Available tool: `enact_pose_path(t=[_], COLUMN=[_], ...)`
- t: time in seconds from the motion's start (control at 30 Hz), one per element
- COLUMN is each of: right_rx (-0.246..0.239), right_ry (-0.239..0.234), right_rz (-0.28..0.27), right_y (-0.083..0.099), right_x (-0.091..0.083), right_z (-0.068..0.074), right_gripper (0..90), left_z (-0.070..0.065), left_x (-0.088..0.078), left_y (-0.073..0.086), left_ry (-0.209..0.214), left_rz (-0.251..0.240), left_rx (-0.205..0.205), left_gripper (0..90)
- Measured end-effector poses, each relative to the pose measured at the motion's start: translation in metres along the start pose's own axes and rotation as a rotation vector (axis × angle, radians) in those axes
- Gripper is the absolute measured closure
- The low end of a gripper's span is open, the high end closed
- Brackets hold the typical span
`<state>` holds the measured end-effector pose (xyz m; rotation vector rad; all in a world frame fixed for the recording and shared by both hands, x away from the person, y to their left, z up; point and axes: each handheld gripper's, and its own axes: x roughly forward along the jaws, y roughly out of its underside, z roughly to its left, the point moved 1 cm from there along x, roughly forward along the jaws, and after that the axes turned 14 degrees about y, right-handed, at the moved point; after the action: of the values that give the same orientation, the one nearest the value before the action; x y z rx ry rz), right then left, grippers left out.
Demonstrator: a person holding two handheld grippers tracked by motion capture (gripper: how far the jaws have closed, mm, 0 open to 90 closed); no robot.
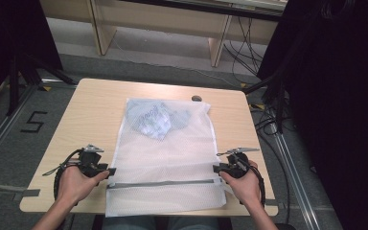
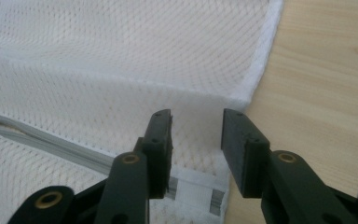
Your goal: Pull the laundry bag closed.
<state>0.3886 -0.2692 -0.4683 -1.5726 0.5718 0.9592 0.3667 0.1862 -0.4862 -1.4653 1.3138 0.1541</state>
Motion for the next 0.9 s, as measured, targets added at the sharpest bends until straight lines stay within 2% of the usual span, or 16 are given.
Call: enact_pose_path(t=[0.07,0.1,0.2,0.23,0.3,0.37,0.4,0.43,0.53,0.57,0.6,0.63,0.67,0.73,0.8,0.9], right_rx=[-0.010,0.033,-0.010,-0.052,-0.033,-0.064,-0.064,-0.090,-0.109,-0.076,-0.090,-0.075,-0.128,-0.151,-0.147,-0.171], right_ry=[0.014,0.002,0.020,0.040,0.005,0.002,-0.038,-0.022,-0.033,-0.040,-0.055,-0.064,-0.055,-0.076,-0.071,-0.092], right_rz=[-0.013,-0.037,-0.027,-0.063,-0.083,-0.102,-0.091,-0.136,-0.110,-0.109,-0.092,-0.129,-0.117,-0.117,-0.157,-0.152], right_y=[0.000,0.000,0.000,0.000,0.002,0.001,0.001,0.001,0.000,0.001,0.001,0.001,-0.001,-0.002,-0.002,-0.003], right_x=[0.000,-0.003,-0.008,-0.007,-0.013,-0.011,-0.011,-0.009,-0.010,-0.010,-0.012,-0.009,-0.011,-0.010,-0.007,-0.007], right_z=[0.000,0.006,0.007,0.005,0.016,0.018,0.022,0.029,0.034,0.039,0.040,0.046,0.044,0.047,0.053,0.062], right_gripper=[63.4,64.1,66.6,67.6,70.7,71.1,71.7,72.7,73.1,73.4,74.0,74.3,74.6,75.4,75.4,75.1], left_z=[0.001,0.001,0.001,0.001,0.001,0.001,0.001,0.004,0.006,0.006,0.007,0.008,0.007,0.006,0.006,0.006], left_x=[-0.001,-0.002,-0.005,-0.006,-0.009,-0.009,-0.010,-0.012,-0.015,-0.014,-0.015,-0.015,-0.014,-0.012,-0.010,-0.007], left_y=[0.000,0.000,0.001,0.002,0.001,0.001,0.001,0.002,0.002,0.002,0.001,0.001,0.001,0.001,0.001,0.000], left_ry=[0.003,0.008,0.002,-0.002,-0.010,-0.010,-0.020,-0.021,-0.049,-0.043,-0.030,-0.031,-0.035,-0.038,-0.040,-0.038], left_rz=[0.010,-0.002,0.024,0.036,0.028,0.010,0.023,0.014,0.036,0.025,0.037,0.060,0.077,0.090,0.101,0.119], left_rx=[-0.008,-0.006,0.005,0.011,0.002,0.005,-0.003,-0.008,-0.012,-0.029,-0.037,-0.029,-0.022,-0.018,-0.013,-0.011], left_gripper=[58.3,58.4,62.9,65.3,71.6,75.6,75.6,79.2,83.4,83.4,84.5,86.0,86.4,87.6,88.4,89.3])
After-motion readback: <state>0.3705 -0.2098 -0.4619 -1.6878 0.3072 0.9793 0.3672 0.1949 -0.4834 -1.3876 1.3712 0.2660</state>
